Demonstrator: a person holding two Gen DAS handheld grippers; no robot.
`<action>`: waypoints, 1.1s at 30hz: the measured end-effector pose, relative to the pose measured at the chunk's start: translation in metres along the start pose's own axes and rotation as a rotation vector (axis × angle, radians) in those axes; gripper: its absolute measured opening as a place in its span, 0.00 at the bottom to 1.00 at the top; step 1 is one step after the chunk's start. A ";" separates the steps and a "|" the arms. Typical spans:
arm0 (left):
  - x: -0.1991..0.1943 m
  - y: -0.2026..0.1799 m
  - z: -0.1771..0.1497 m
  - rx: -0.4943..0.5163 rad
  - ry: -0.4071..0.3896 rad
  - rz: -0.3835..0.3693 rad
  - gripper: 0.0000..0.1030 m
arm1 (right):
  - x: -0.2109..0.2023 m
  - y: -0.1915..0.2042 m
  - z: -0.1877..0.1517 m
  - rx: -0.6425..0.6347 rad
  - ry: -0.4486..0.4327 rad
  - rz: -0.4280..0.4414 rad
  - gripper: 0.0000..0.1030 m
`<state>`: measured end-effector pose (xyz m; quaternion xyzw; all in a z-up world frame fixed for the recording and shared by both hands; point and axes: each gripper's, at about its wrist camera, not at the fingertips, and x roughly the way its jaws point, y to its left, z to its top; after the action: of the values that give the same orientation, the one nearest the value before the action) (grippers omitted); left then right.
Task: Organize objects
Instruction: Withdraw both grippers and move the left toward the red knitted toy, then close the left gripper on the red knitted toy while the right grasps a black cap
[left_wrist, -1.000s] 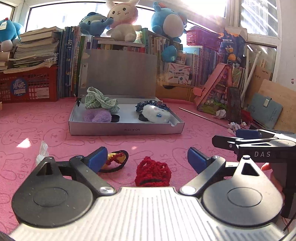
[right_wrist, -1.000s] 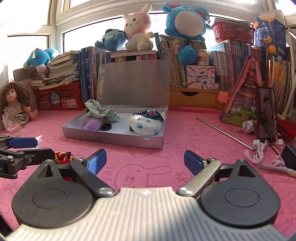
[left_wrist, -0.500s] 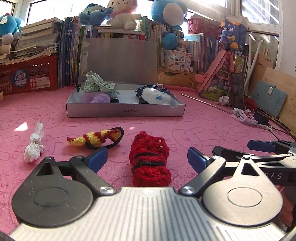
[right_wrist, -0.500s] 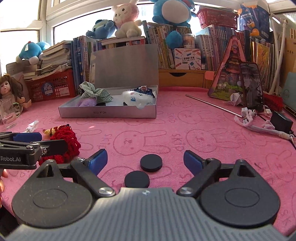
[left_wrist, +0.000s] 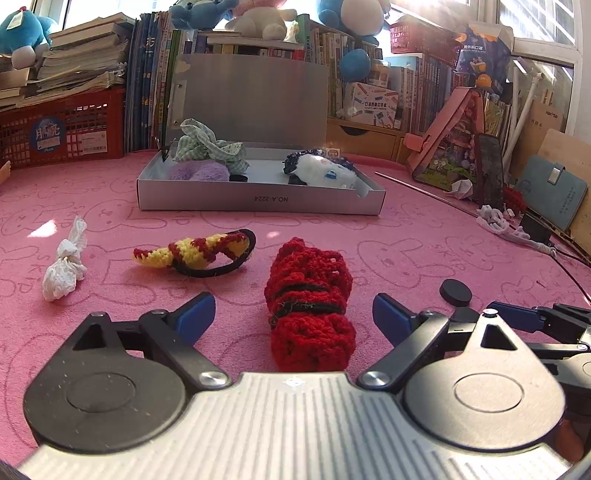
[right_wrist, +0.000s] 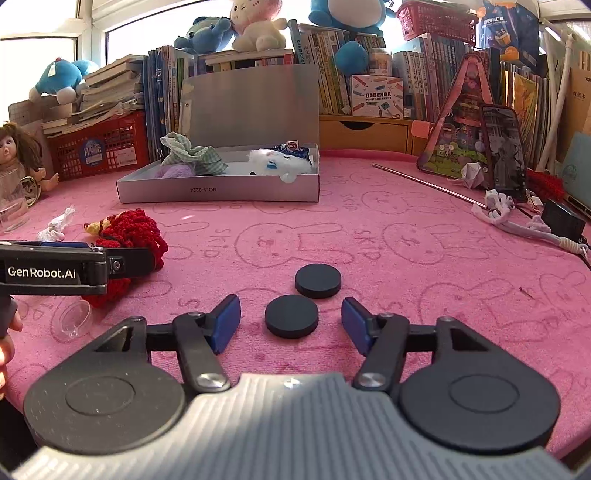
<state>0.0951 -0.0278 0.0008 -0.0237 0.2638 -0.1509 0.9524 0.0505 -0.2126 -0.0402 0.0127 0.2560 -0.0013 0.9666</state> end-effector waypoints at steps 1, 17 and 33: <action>0.001 0.000 0.000 -0.004 0.004 -0.003 0.91 | 0.000 0.001 0.000 -0.003 -0.002 -0.003 0.60; 0.008 -0.003 0.001 -0.011 0.031 0.043 0.61 | -0.003 0.018 -0.006 -0.067 -0.033 0.005 0.35; -0.011 0.005 0.016 -0.048 -0.023 0.066 0.45 | -0.002 0.029 0.004 -0.108 -0.019 0.061 0.35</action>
<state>0.0951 -0.0205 0.0193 -0.0394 0.2572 -0.1127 0.9589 0.0510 -0.1835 -0.0349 -0.0314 0.2458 0.0420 0.9679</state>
